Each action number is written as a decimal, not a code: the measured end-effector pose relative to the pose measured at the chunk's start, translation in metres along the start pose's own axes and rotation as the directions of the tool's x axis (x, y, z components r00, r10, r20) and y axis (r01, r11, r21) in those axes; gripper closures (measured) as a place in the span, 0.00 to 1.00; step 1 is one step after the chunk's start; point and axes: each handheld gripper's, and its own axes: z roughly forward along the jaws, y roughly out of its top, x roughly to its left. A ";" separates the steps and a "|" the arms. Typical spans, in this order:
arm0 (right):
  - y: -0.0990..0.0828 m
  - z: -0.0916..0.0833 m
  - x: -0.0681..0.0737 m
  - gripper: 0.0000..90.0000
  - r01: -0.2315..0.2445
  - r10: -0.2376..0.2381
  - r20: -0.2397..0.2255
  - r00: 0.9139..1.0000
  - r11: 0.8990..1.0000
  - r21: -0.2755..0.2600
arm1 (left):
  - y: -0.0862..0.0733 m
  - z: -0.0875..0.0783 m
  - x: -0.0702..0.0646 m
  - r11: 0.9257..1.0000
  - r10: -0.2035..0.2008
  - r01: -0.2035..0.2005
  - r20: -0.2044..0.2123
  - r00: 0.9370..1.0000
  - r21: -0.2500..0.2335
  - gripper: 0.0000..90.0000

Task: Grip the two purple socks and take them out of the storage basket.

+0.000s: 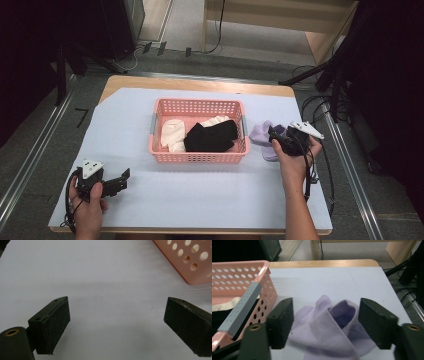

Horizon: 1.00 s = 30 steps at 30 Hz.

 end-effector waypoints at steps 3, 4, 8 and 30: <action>-0.004 -0.007 -0.002 0.13 0.016 -0.016 -0.005 1.000 1.000 0.000 | 0.000 0.000 0.000 1.000 0.000 0.000 0.000 1.000 -0.001 0.08; -0.006 -0.009 -0.003 0.09 0.014 -0.014 -0.015 1.000 1.000 -0.001 | 0.000 0.000 0.000 1.000 0.000 0.000 0.000 1.000 -0.001 0.08; -0.016 -0.019 -0.008 0.00 0.019 -0.019 -0.057 0.998 1.000 0.003 | 0.000 0.000 0.000 1.000 -0.001 0.001 0.000 1.000 -0.001 0.08; -0.083 -0.061 -0.055 0.00 -0.032 0.033 -0.037 0.999 0.999 0.025 | 0.000 0.000 -0.001 1.000 0.005 -0.005 -0.006 1.000 -0.007 0.08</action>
